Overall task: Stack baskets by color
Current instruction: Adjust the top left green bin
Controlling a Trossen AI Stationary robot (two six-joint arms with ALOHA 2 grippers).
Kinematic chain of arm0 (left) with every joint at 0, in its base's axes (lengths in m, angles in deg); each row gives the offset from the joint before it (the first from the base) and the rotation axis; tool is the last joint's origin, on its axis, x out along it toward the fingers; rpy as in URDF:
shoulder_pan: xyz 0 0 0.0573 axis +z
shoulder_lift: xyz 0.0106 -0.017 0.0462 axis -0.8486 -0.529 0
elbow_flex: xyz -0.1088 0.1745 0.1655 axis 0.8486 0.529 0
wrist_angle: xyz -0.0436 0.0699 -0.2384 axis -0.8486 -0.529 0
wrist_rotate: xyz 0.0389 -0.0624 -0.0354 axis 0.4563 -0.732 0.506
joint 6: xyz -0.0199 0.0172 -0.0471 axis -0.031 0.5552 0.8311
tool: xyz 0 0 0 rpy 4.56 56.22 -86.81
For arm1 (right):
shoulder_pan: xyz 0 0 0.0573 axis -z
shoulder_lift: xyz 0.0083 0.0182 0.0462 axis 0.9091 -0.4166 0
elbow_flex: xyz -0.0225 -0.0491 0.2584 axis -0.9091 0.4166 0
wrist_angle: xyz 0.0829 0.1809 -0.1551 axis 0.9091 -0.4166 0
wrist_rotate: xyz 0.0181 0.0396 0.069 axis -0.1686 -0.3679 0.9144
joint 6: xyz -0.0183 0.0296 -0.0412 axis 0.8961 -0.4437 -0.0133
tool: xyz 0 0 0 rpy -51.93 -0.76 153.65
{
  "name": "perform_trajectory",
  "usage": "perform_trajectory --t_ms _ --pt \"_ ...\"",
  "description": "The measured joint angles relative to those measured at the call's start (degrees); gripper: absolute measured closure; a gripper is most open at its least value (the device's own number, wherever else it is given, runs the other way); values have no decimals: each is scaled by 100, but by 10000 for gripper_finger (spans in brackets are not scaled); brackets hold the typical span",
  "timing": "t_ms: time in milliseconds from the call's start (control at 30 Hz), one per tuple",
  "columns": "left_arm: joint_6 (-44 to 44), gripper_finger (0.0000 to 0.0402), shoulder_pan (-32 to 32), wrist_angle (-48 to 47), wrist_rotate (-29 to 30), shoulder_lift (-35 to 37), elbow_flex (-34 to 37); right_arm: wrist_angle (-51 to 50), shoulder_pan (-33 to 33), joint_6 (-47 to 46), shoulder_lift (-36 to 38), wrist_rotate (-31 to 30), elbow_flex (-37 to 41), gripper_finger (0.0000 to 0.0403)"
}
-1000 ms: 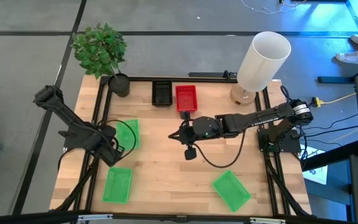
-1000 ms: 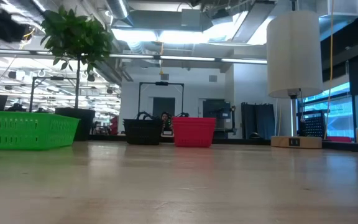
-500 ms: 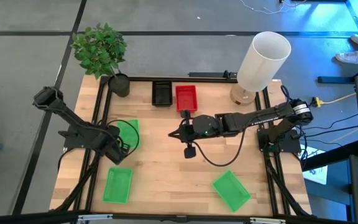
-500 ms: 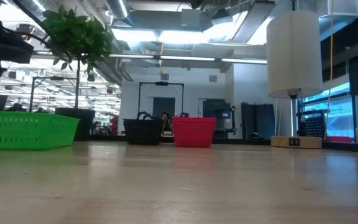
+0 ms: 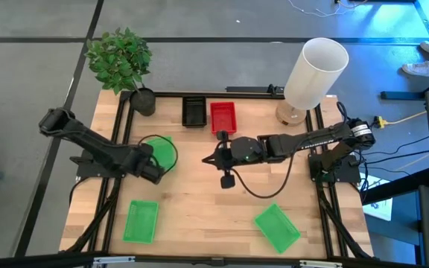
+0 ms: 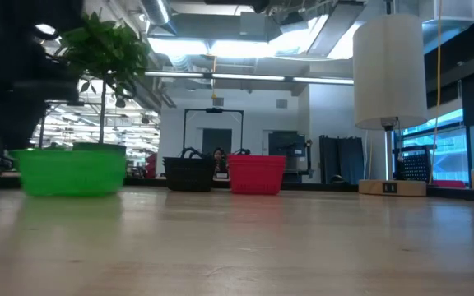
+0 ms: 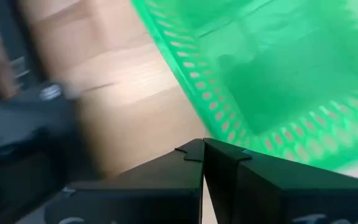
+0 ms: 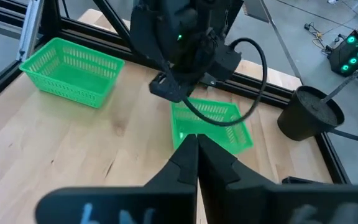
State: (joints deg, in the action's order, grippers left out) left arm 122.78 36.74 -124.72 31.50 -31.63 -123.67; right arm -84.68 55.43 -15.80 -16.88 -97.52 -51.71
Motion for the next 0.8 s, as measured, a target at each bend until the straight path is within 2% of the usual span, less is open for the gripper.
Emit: perform_trajectory --t_ms 300,533,667,800 --pt "-1465 402 663 787 109 -117 -1 -26 11 2 0 0 -1 402" --pt "-1322 402 896 -60 455 -104 -1 -134 11 0 0 0 -1 402" --pt "-1621 402 1208 139 594 -121 -11 -152 11 0 0 -2 -1 401" --pt "-1959 402 1393 201 642 -56 -377 -155 11 0 0 0 -1 402"
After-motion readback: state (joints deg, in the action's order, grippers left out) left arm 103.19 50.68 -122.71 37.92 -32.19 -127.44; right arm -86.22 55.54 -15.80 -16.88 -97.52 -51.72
